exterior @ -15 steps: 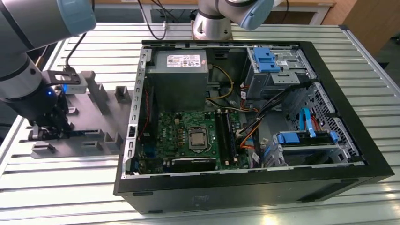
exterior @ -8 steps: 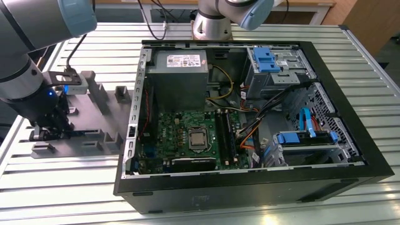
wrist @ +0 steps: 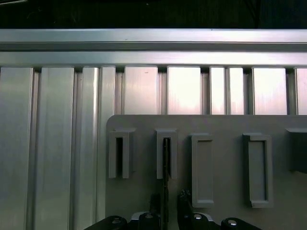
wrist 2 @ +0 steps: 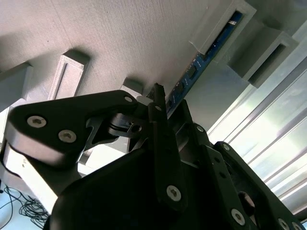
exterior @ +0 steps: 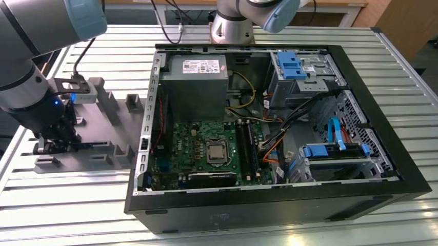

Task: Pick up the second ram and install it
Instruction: 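Pick up the second ram and move it above second insertion slot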

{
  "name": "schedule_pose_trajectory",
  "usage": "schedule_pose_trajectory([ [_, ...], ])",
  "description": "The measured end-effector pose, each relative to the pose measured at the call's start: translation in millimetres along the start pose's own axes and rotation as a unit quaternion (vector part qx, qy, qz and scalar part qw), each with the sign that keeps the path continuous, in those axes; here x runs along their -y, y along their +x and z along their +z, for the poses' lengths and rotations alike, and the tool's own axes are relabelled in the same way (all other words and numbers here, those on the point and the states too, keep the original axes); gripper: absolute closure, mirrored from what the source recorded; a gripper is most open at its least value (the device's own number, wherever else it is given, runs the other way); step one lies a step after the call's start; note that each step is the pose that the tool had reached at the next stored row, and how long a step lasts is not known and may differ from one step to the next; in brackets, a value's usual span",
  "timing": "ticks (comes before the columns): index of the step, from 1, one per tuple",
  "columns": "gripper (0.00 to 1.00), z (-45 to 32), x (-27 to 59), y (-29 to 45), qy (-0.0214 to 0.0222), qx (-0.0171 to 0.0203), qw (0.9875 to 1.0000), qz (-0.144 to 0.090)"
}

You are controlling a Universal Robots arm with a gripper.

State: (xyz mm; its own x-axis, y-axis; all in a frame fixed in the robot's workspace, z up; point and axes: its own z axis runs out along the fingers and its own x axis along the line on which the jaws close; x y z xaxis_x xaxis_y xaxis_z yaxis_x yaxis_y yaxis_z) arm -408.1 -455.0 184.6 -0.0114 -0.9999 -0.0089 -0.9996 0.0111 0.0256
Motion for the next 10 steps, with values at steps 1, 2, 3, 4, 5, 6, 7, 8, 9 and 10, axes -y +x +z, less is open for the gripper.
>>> schedule_pose_trajectory([
  [1,0.72,0.0,0.2,0.0,0.0000,0.0000,1.0000,0.000],
  [2,0.72,0.0,0.3,0.0,0.0000,0.0000,1.0000,0.000],
  [3,0.72,0.0,0.5,0.0,0.0000,0.0000,1.0000,0.000],
  [4,0.72,0.0,0.6,0.0,0.0000,0.0000,1.0000,0.000],
  [5,0.72,0.0,0.6,0.0,0.0000,0.0000,1.0000,0.000],
  [6,0.72,0.0,0.6,0.0,0.0000,0.0000,1.0000,0.000],
  [7,0.72,0.0,0.6,0.0,0.0000,0.0000,1.0000,0.000],
  [8,0.72,0.0,0.7,0.0,0.0000,0.0000,1.0000,0.000],
  [9,0.72,0.0,0.7,0.0,0.0000,0.0000,1.0000,0.000],
  [10,0.72,0.0,0.7,0.0,0.0000,0.0000,1.0000,0.000],
])
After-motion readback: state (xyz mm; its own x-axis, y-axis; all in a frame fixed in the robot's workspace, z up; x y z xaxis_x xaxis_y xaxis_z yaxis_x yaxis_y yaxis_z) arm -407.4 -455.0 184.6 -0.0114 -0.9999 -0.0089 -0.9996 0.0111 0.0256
